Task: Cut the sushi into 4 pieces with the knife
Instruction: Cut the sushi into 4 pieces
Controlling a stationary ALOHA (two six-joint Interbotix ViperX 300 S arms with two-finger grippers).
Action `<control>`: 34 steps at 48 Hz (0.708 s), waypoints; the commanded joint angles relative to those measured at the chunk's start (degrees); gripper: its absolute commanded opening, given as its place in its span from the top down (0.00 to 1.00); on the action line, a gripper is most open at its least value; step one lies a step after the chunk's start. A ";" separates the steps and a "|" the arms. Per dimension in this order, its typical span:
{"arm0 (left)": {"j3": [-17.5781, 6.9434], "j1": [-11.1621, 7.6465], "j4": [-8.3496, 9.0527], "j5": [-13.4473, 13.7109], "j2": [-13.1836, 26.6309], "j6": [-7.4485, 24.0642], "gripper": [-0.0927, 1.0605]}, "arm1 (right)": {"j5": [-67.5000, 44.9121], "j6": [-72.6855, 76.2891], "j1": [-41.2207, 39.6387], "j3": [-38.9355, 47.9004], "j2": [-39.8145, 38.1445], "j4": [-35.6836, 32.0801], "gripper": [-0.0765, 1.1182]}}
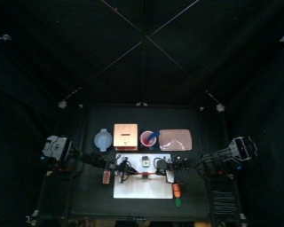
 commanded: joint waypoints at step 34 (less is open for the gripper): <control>-2.02 -1.05 -4.13 0.44 7.47 0.62 0.65 | -0.79 -0.18 0.09 -1.49 7.38 1.23 0.88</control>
